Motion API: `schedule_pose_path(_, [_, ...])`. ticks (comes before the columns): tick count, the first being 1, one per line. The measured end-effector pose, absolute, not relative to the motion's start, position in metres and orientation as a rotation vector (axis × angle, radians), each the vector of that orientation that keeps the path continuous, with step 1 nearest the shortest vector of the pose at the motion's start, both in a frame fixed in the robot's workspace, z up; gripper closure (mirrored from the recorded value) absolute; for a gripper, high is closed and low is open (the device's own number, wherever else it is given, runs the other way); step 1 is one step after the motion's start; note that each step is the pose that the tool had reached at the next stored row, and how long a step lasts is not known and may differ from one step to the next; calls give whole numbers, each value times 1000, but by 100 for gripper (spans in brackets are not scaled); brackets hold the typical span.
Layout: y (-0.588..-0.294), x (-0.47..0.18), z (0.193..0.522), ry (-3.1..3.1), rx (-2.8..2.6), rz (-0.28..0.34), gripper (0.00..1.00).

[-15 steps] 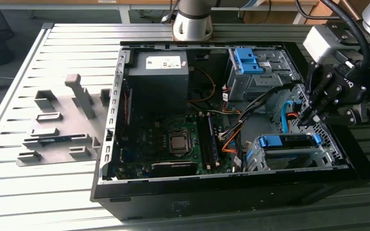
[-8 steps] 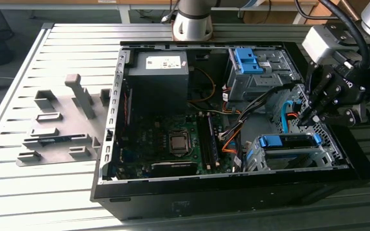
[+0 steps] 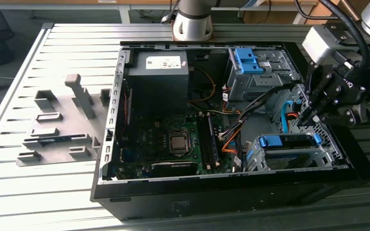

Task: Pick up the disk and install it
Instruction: 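Insert the first disk wire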

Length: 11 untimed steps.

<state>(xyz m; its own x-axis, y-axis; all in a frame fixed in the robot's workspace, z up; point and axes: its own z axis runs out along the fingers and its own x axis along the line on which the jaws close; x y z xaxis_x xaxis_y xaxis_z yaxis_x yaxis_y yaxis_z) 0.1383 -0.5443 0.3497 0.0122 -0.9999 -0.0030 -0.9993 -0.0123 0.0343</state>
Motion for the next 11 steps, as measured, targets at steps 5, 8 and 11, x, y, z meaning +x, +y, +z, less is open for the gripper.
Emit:
schedule_pose_path(5, [-549, 138, 349, -2192, 2219, -41, 84])
schedule_pose_path(8, [-549, 138, 349, -2192, 2219, -41, 84])
schedule_pose_path(11, [-549, 138, 349, -2192, 2219, -41, 84])
